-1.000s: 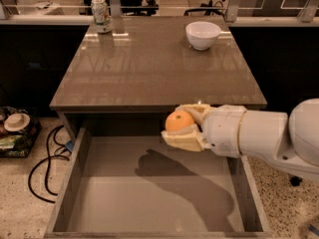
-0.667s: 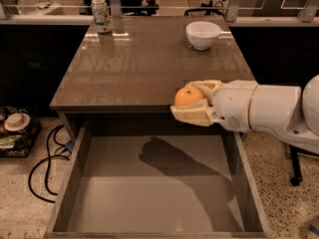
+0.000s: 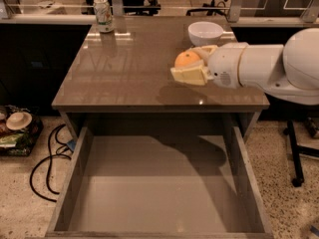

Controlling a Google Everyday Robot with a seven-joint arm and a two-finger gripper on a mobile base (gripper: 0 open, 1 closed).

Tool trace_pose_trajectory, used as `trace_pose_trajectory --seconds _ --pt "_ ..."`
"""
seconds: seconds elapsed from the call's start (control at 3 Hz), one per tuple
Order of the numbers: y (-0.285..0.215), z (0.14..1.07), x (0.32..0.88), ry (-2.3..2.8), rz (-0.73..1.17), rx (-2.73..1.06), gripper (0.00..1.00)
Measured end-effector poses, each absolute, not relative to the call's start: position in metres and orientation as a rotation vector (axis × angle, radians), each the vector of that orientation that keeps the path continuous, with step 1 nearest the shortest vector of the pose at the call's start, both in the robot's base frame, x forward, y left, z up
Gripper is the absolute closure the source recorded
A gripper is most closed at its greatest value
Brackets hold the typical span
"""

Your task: Pick orange from top drawer and place on counter

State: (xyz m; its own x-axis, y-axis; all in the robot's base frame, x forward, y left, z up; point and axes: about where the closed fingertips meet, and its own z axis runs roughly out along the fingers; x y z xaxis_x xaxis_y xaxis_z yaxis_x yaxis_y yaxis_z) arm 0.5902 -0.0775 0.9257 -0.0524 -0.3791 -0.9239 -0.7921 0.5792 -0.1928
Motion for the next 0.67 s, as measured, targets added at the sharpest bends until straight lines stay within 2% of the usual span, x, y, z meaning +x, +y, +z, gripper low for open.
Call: trace_pose_trajectory --seconds 0.33,0.67 --pt "-0.0683 0.9131 0.6348 1.663 0.467 -0.991 1.0" --pt "-0.0683 0.9131 0.6348 1.664 0.467 -0.991 1.0"
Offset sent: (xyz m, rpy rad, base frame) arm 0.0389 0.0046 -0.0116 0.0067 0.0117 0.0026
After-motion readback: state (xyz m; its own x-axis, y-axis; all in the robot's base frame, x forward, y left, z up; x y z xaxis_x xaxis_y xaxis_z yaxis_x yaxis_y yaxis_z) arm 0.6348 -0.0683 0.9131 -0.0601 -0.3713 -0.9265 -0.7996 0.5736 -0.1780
